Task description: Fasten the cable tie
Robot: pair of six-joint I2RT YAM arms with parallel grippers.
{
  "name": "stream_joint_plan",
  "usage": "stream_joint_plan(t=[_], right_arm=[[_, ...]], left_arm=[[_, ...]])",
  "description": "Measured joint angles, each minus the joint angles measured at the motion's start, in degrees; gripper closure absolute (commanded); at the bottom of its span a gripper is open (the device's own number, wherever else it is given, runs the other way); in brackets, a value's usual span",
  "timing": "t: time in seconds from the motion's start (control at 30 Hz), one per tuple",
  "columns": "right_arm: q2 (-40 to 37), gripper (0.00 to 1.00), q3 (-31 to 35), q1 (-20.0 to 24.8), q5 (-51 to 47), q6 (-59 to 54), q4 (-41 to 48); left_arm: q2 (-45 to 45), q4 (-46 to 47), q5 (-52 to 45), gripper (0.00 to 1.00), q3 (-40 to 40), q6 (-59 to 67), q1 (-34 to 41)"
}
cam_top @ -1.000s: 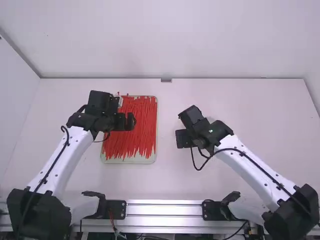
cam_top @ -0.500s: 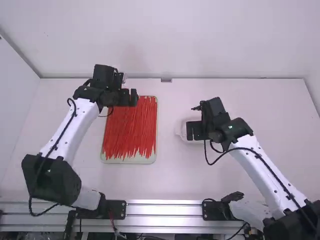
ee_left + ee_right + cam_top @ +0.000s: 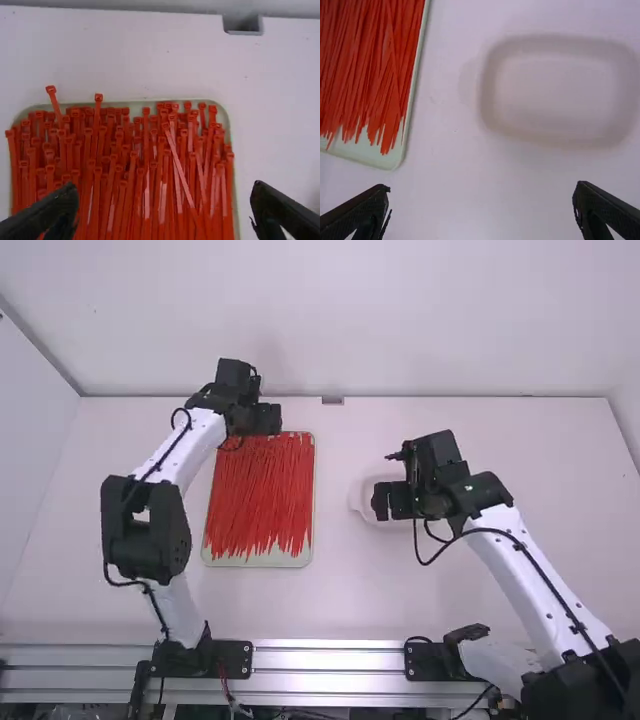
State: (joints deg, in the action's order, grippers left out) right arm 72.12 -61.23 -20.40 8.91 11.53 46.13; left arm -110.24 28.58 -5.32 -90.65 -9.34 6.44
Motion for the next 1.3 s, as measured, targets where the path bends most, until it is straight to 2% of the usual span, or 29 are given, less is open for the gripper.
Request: stream_joint_plan(t=[0.3, 0.43, 0.5, 0.9, 1.07, 1.23, 1.3], right_arm=[[0.0, 0.02, 0.0, -4.0, 0.0, -0.2, 0.9], [0.0, 0.02, 0.0, -4.7, -0.1, -0.1, 0.9], [0.0, 0.02, 0.0, -4.6, -0.1, -0.2, 0.8], [0.0, 0.02, 0.0, -2.1, 0.0, -0.2, 1.6], [0.0, 0.01, 0.0, -2.1, -0.1, -0.4, 1.6], [0.0, 0.02, 0.0, -2.1, -0.1, -0.4, 1.6], [0.0, 0.02, 0.0, -2.1, 0.0, -0.5, 1.4]], left_arm=[[-6.0, -7.1, -0.7, 0.31, 0.0, -0.1, 0.0], [-8.2, -9.1, -0.8, 0.45, 0.0, -1.1, 0.0], [-9.1, -9.9, -1.0, 0.49, 0.0, -1.4, 0.0], [-13.9, -14.0, -4.6, 0.55, 0.0, -2.9, 0.0], [-15.6, -14.4, -6.1, 0.64, 0.0, -3.1, 0.0], [-16.7, -14.7, -6.3, 0.66, 0.0, -3.1, 0.0], [-16.7, -15.6, -6.3, 0.70, 0.0, -3.2, 0.0]])
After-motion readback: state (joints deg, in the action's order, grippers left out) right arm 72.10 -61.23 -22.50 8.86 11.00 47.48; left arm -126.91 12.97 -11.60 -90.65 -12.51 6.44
